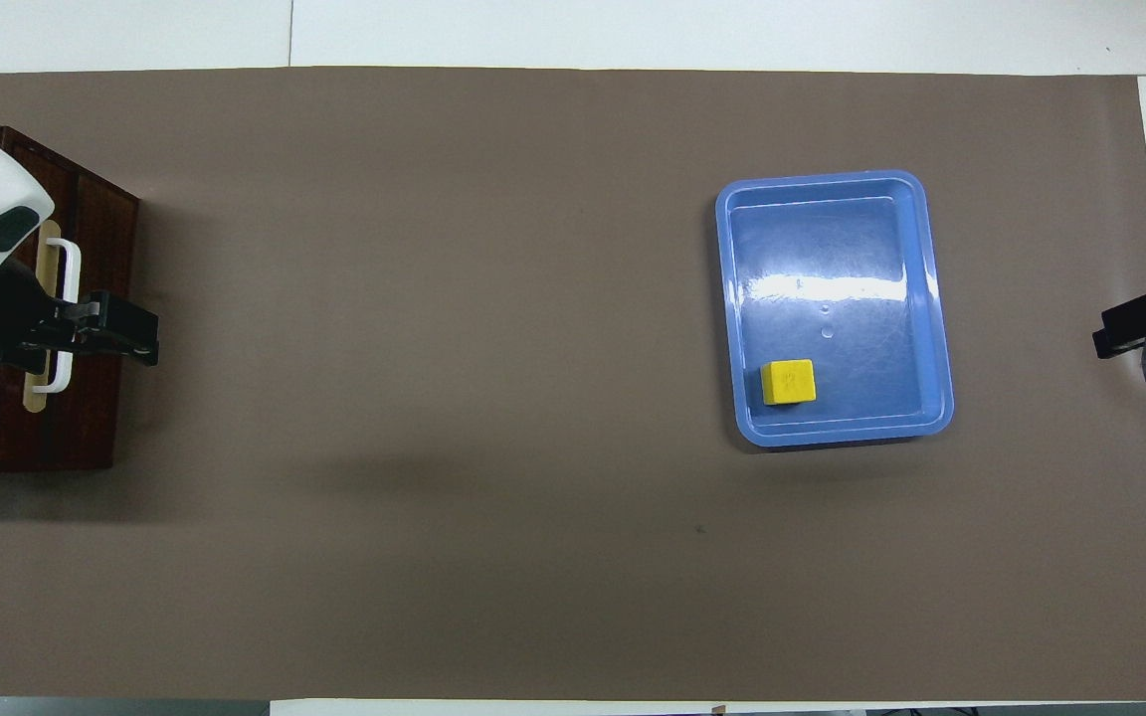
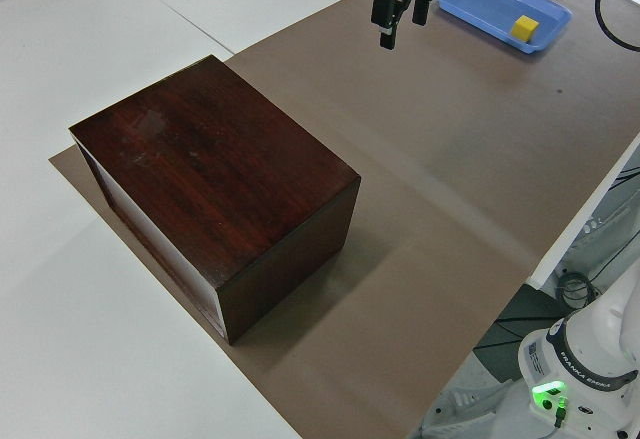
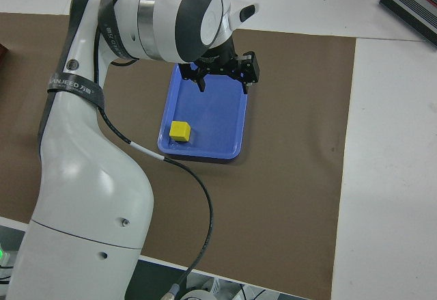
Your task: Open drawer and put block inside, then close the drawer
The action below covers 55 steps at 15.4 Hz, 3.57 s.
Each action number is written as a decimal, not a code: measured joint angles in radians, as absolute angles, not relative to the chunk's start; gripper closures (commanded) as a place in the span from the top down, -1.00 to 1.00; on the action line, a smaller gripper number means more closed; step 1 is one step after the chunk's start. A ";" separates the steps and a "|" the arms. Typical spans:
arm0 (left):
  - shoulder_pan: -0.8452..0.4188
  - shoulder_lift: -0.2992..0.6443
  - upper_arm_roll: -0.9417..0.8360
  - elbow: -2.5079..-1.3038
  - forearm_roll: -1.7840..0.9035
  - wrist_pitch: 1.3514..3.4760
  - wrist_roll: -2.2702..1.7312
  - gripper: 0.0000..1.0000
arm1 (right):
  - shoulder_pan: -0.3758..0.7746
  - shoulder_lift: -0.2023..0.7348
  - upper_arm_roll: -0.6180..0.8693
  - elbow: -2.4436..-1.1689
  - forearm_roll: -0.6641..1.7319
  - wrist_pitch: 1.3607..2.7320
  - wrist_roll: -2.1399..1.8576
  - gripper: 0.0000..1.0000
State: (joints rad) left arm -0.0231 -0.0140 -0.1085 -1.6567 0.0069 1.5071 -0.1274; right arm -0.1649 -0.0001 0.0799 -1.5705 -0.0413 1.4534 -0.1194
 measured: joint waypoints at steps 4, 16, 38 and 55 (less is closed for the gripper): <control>-0.021 -0.022 -0.105 -1.728 0.062 1.645 -0.127 1.00 | -0.165 0.000 0.079 -1.576 -0.041 1.460 -0.115 1.00; 0.007 0.076 -0.097 -1.999 0.487 2.113 -0.111 1.00 | -0.160 0.003 0.092 -1.863 0.257 1.693 0.727 1.00; -0.130 0.149 -0.110 -2.039 0.411 2.275 -0.376 1.00 | -0.104 0.297 0.083 -2.034 0.656 1.987 1.038 1.00; -0.205 0.127 -0.120 -1.583 0.055 1.654 -0.755 1.00 | -0.094 0.297 0.086 -2.049 0.656 1.971 1.038 1.00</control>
